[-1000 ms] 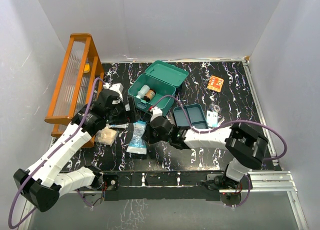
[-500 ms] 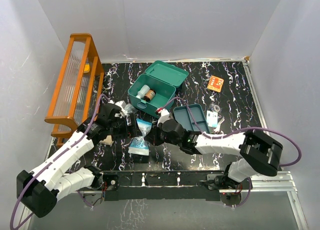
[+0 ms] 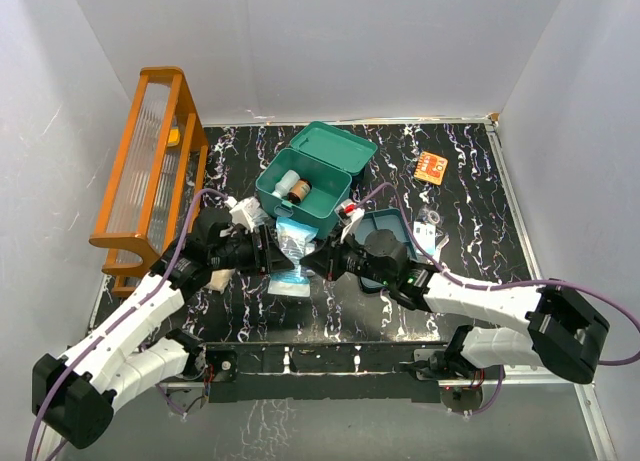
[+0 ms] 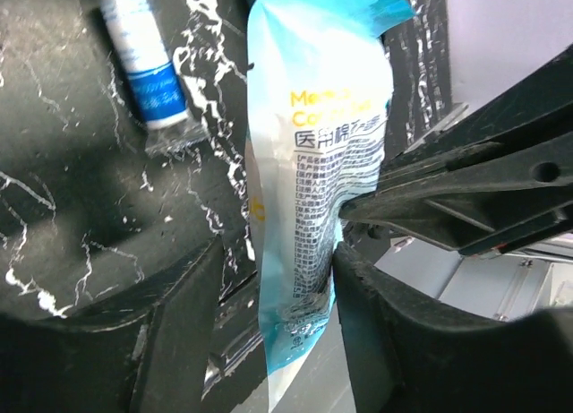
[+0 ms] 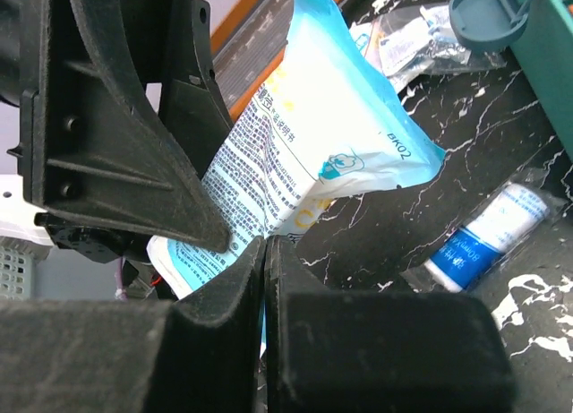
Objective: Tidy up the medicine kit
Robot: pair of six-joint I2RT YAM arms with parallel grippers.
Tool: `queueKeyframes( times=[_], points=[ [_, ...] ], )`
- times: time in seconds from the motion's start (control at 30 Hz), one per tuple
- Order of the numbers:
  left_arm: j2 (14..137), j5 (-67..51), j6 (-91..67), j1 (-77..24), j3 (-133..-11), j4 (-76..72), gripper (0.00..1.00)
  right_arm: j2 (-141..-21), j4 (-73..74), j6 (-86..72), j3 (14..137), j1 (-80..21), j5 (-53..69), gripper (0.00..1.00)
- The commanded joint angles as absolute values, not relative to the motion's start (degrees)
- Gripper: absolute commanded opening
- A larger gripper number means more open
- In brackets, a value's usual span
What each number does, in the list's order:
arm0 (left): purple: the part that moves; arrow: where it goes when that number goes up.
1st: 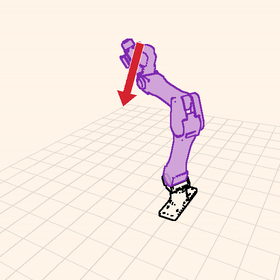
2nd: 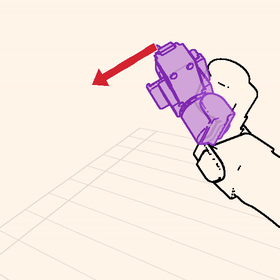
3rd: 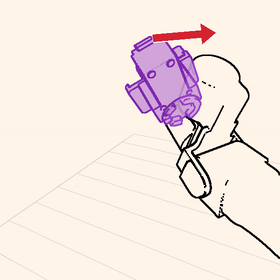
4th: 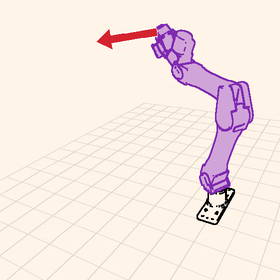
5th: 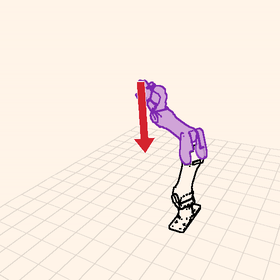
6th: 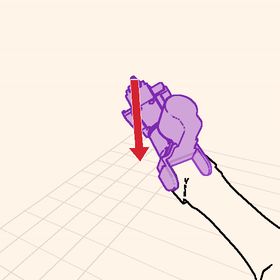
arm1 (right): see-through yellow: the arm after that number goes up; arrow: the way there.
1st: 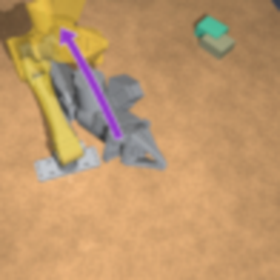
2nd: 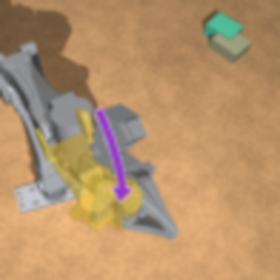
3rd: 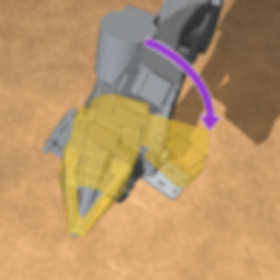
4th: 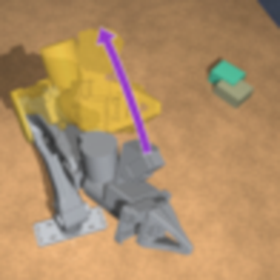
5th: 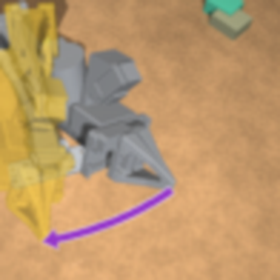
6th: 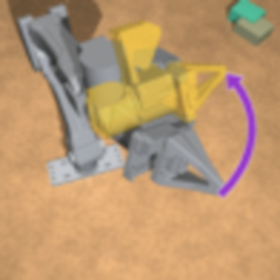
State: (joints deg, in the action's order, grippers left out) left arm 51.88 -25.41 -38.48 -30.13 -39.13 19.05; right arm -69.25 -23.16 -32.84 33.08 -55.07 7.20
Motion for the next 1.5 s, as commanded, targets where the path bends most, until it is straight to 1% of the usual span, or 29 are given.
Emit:
queueKeyframes(
  times=[0.0,0.1,0.2,0.3,0.37,0.4,0.43,0.57,0.6,0.67,0.7,0.87,1.07,1.17,1.27,1.47],
  points=[
    [51.1,-29.5,-39.1,-29.0,-38.6,12.3,0.47,-67.5,-27.8,-29.9,32.2,-53.2,13.2,0.00],
    [51.2,-27.7,-39.1,-28.4,-38.2,11.7,0.42,-67.5,-28.0,-29.8,32.1,-52.4,14.8,0.00],
    [51.1,-29.1,-39.6,-27.9,-37.1,8.4,0.38,-67.4,-28.0,-29.8,31.9,-51.9,15.4,0.00],
    [51.7,-31.3,-39.7,-27.9,-36.0,5.3,0.32,-67.6,-28.8,-30.1,31.8,-51.6,15.9,0.00],
    [52.5,-31.1,-38.9,-27.9,-36.2,5.5,0.28,-67.7,-29.1,-30.3,32.0,-51.3,16.1,0.00],
    [52.8,-31.0,-38.2,-27.9,-36.4,5.7,0.25,-67.7,-29.2,-30.4,32.3,-51.3,16.0,0.00],
    [53.2,-31.0,-37.5,-27.8,-36.7,6.0,0.23,-67.8,-29.2,-30.6,32.4,-51.2,16.0,0.02],
    [53.8,-30.8,-35.1,-27.9,-38.2,7.1,0.12,-67.3,-27.7,-32.8,32.6,-50.6,13.7,0.28],
    [53.9,-30.7,-34.4,-27.8,-38.7,7.4,0.11,-66.7,-26.8,-33.6,32.6,-50.4,12.9,0.33],
    [54.1,-30.0,-32.4,-27.8,-40.0,8.5,0.10,-65.2,-24.8,-34.9,32.6,-49.9,10.5,0.43],
    [54.5,-29.8,-31.3,-27.6,-41.1,9.2,0.10,-64.2,-23.5,-35.4,32.6,-49.6,9.2,0.47],
    [59.0,-29.8,-24.2,-27.2,-50.7,15.6,0.10,-56.7,-15.1,-36.0,34.0,-49.0,-1.7,0.55],
    [69.3,-29.1,-15.7,-26.8,-65.2,22.2,0.12,-49.3,-5.7,-35.5,37.2,-49.0,-15.2,0.57],
    [77.2,-29.7,-13.1,-26.4,-72.8,25.0,0.15,-47.8,-3.4,-34.6,38.1,-48.9,-16.4,0.57],
    [85.4,-31.5,-10.6,-25.9,-79.8,27.1,0.15,-46.7,-2.2,-34.1,38.5,-48.9,-16.6,0.57],
    [96.9,-33.6,-7.8,-23.1,-91.8,28.9,0.16,-44.6,-1.9,-33.4,37.5,-48.9,-18.5,0.57]
  ],
)
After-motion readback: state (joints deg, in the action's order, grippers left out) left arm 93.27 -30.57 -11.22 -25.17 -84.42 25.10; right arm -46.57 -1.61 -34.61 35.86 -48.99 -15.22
